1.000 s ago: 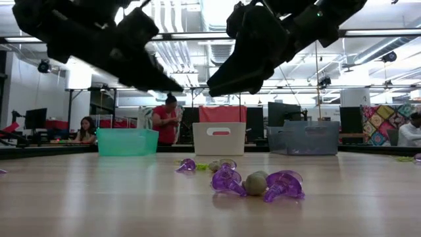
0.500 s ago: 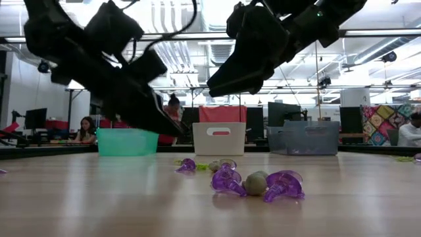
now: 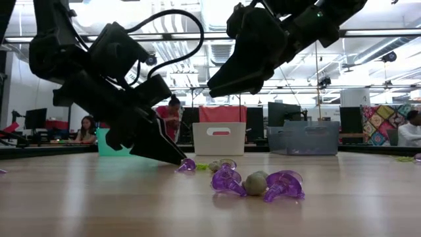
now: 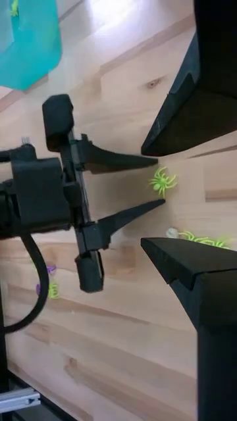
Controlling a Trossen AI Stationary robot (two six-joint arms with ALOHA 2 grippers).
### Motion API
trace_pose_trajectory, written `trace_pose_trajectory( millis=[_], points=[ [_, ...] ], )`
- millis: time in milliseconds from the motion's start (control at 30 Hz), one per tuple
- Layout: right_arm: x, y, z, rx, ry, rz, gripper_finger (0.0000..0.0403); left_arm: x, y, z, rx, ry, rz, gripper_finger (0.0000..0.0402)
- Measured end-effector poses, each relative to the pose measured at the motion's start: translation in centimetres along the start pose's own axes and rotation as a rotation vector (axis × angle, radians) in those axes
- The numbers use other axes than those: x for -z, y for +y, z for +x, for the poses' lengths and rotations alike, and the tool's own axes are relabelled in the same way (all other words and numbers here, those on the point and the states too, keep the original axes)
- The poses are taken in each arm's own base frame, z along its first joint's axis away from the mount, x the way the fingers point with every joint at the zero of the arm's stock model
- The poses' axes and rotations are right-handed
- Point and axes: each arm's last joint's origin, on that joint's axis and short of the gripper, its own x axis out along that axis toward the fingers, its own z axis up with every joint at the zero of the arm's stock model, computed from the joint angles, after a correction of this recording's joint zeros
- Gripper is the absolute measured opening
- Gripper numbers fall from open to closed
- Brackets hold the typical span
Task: Sort Halloween decoration
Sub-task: Put the green spider toy into the blue bin
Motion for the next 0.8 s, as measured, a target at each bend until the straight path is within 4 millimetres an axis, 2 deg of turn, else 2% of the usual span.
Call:
trace_pose_trajectory(
  millis=[167,500,800],
  points=[
    [0.0,0.0,0.0,0.001,0.0,0.0,0.0208,0.09,-0.03,0.11,0.003,0.003,0.006,0.0146],
    [0.0,0.0,0.0,0.0,0.0,0.0,0.0208,0.02,-0.04,-0.01,0.006,0.008,0.013,0.0048],
    [0.02,0.0,0.0,0.0,0.001,0.0,0.0208,-0.27,0.09,-0.33,-0.004,0.003,0.013,0.0002]
  ],
)
